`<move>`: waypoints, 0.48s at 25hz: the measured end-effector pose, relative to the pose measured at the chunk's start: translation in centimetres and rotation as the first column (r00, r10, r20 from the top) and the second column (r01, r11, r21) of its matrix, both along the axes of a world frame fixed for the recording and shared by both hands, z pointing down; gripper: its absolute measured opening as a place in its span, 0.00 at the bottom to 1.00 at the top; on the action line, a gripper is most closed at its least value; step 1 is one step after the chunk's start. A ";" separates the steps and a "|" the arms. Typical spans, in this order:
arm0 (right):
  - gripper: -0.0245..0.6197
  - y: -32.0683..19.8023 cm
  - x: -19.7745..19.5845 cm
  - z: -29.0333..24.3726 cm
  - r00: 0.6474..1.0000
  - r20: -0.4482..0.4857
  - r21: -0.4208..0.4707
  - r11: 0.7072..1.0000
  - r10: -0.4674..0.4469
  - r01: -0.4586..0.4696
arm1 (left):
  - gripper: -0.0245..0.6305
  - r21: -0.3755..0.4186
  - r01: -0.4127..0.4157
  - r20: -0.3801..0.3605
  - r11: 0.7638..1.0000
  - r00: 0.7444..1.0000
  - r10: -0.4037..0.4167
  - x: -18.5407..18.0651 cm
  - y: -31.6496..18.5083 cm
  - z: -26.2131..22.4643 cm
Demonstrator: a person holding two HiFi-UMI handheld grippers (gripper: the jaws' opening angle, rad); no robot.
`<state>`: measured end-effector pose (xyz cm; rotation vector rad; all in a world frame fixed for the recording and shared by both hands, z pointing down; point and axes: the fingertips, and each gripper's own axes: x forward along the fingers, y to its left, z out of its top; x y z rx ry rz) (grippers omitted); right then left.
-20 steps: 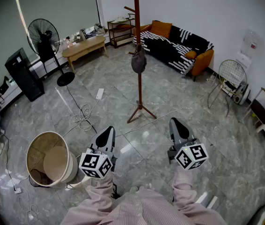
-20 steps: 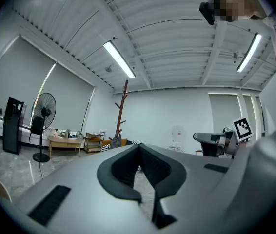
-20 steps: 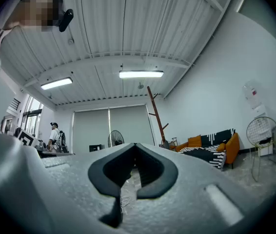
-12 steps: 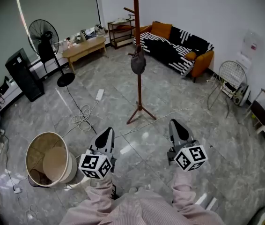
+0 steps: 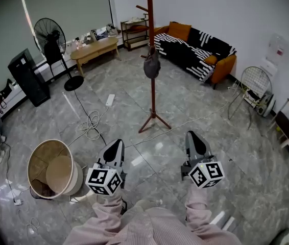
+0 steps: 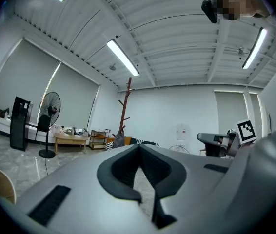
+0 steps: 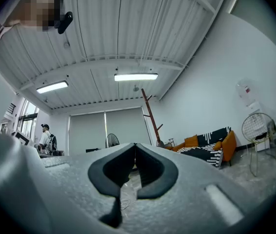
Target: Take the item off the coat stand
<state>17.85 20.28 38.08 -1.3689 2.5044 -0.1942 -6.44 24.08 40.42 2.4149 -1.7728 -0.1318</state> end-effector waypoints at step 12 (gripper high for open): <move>0.07 -2.1 -0.7 0.6 1.000 0.022 -0.012 1.000 -0.011 0.011 | 0.04 -0.030 0.016 -0.012 0.999 1.000 -0.016 -0.4 -1.7 0.7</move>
